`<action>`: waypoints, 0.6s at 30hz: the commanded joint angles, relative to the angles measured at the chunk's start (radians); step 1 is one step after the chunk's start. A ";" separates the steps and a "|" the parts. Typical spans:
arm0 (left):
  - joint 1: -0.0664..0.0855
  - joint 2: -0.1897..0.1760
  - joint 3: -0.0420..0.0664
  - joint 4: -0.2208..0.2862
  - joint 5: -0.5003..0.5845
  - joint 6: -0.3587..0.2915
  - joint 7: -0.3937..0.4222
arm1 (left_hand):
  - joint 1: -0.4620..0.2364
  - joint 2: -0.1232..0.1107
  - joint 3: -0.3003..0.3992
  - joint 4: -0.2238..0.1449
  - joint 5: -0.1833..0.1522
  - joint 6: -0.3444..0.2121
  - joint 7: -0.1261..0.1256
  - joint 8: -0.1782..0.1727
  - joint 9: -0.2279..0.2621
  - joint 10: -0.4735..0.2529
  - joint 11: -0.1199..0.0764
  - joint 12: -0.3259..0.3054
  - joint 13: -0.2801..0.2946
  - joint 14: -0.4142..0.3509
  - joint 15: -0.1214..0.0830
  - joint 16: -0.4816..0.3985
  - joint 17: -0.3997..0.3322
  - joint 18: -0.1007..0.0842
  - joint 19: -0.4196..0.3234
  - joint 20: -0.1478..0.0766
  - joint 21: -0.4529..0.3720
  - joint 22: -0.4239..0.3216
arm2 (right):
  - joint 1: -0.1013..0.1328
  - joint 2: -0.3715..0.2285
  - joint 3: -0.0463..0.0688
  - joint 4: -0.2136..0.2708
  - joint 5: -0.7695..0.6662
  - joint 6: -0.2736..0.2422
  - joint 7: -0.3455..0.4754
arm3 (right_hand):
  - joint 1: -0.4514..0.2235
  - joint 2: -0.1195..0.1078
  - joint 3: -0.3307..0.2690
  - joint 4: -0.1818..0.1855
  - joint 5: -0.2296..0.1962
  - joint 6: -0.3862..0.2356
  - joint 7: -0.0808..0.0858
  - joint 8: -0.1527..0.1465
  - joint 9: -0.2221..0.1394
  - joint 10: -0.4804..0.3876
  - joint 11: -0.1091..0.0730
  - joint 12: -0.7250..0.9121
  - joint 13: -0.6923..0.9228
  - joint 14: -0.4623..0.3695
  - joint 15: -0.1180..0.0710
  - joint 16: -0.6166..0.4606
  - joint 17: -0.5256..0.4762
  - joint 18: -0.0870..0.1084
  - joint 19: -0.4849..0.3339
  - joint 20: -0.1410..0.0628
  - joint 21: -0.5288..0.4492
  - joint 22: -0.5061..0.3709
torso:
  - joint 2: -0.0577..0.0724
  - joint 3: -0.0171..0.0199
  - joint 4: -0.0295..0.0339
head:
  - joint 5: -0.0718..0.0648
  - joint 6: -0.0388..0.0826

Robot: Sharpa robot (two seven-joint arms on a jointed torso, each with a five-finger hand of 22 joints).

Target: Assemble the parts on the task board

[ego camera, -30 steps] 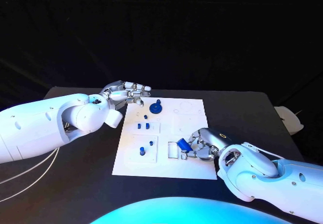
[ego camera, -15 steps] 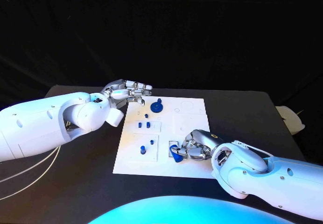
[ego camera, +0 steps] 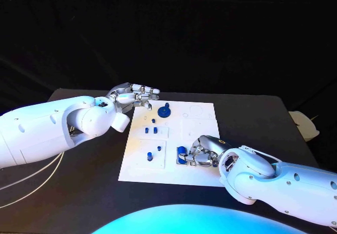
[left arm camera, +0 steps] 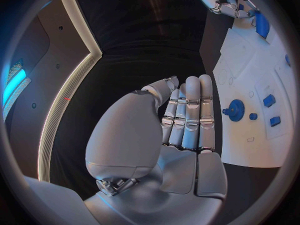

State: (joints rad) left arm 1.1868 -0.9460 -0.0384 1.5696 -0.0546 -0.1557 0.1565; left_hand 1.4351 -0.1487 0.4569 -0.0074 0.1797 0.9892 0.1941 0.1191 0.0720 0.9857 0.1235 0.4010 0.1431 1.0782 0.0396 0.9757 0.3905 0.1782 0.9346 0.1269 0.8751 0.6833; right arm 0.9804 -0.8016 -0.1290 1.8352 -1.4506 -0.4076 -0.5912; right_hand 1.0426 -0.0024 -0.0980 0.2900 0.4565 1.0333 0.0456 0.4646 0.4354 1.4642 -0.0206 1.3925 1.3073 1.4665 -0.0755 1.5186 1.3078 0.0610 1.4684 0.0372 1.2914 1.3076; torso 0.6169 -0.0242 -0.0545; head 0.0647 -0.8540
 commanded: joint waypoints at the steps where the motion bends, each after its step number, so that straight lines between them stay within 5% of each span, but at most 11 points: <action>1: 0.001 0.000 0.000 0.003 0.004 0.014 0.005 | -0.005 0.002 -0.004 -0.002 0.001 -0.008 -0.001 0.006 0.001 -0.009 0.000 0.003 0.001 -0.007 0.004 0.003 -0.002 0.007 -0.004 0.004 -0.005 -0.002 | 0.000 0.005 0.000 -0.007 -0.018 0.013 -0.009 | 0.016 0.002 -0.003 -0.006 0.003 -0.007 0.000 0.001 0.003 0.005 -0.004 -0.004 0.100 0.085 -0.008 0.002 0.169 -0.006 0.009 -0.008 -0.006 0.190 | 0.000 0.0010 -0.0003 | -0.001 0.000; 18: 0.001 -0.001 0.001 0.002 0.004 0.016 0.004 | -0.005 0.004 -0.003 -0.002 0.001 -0.009 0.000 0.007 0.001 -0.010 0.000 0.005 0.001 -0.007 0.004 0.003 -0.002 0.007 -0.004 0.004 -0.005 -0.002 | -0.002 -0.039 0.000 0.066 -0.017 -0.035 0.047 | 0.065 -0.008 -0.012 -0.015 0.002 -0.006 -0.005 0.013 0.017 0.015 -0.008 0.010 0.115 0.088 -0.011 0.010 0.184 -0.011 0.018 -0.011 0.017 0.197 | 0.000 0.0014 -0.0009 | 0.002 0.003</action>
State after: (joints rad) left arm 1.1869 -0.9470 -0.0384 1.5702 -0.0546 -0.1556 0.1556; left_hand 1.4352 -0.1487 0.4569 -0.0073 0.1797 0.9892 0.1941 0.1191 0.0720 0.9858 0.1235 0.4009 0.1430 1.0782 0.0395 0.9757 0.3896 0.1782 0.9346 0.1269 0.8751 0.6824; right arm 0.9794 -0.8386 -0.1290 1.8960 -1.4658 -0.4284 -0.5737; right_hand 1.1011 -0.0113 -0.1081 0.2797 0.4566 1.0330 0.0453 0.4719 0.4514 1.4642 -0.0206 1.3977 1.3073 1.4666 -0.0826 1.5231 1.3076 0.0611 1.4647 0.0337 1.3067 1.3074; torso 0.6169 -0.0229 -0.0551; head 0.0651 -0.8520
